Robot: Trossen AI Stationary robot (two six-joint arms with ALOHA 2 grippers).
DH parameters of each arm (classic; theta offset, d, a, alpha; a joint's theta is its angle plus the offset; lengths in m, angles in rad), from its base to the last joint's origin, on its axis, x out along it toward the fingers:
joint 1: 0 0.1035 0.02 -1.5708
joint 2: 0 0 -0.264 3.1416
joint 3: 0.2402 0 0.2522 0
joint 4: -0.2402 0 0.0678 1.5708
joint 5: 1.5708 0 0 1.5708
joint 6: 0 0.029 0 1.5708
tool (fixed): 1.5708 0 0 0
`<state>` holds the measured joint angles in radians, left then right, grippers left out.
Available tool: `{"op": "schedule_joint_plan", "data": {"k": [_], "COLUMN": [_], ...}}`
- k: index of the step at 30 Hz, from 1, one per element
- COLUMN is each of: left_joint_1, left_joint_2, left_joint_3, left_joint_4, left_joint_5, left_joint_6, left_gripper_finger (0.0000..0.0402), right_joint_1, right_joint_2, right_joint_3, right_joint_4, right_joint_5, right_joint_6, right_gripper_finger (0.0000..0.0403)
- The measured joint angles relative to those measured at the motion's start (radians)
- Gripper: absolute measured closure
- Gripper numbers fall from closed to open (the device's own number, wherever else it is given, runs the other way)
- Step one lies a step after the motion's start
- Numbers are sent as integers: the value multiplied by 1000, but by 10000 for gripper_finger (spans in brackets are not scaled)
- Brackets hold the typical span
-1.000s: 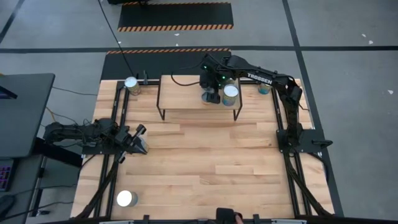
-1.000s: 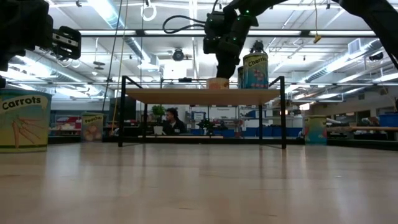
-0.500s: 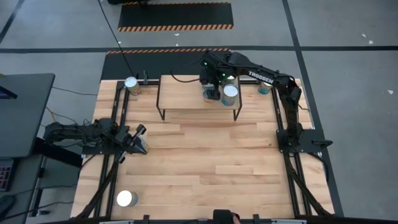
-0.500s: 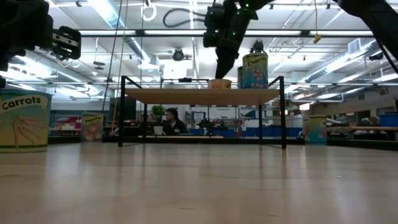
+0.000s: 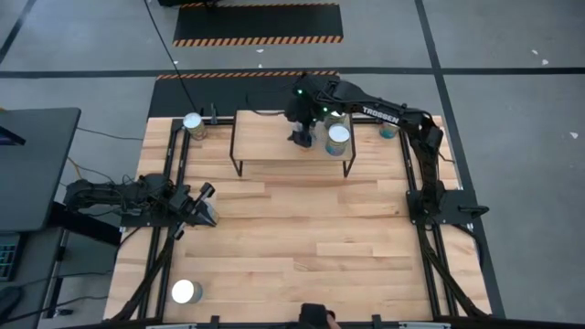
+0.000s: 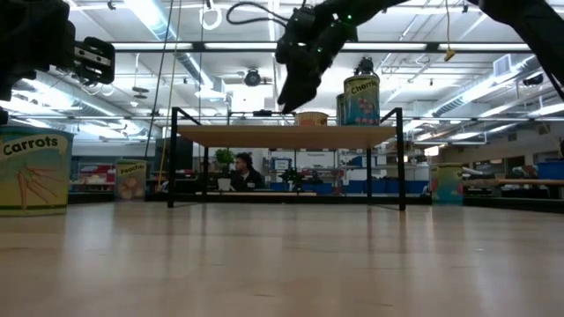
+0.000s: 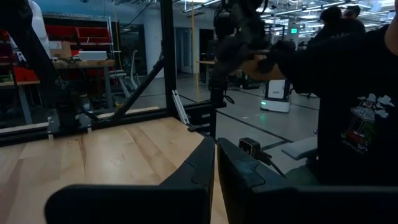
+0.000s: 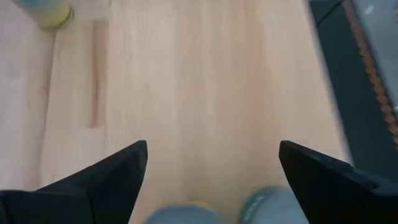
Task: Pick and place cans onto a shelf
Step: Adjust the small cans on the shelf
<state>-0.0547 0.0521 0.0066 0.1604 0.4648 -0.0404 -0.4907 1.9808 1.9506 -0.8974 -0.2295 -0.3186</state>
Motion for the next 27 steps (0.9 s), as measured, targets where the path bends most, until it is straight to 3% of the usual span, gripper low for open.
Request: {"op": "schedule_joint_plan", "data": {"k": [8,27], "left_joint_1": [0,0], "left_joint_2": [0,0], "left_joint_3": [0,0], "left_joint_4": [0,0], "left_joint_5": [0,0], "left_joint_6": [0,0], "left_gripper_finger": [374,374], "right_joint_1": [-9,-7], "right_joint_2": [-1,-2], "right_joint_3": [-66,-68], "right_joint_4": [9,4], "right_joint_5": [1,56], "right_joint_6": [1,-18], "right_gripper_finger": [30,30]}}
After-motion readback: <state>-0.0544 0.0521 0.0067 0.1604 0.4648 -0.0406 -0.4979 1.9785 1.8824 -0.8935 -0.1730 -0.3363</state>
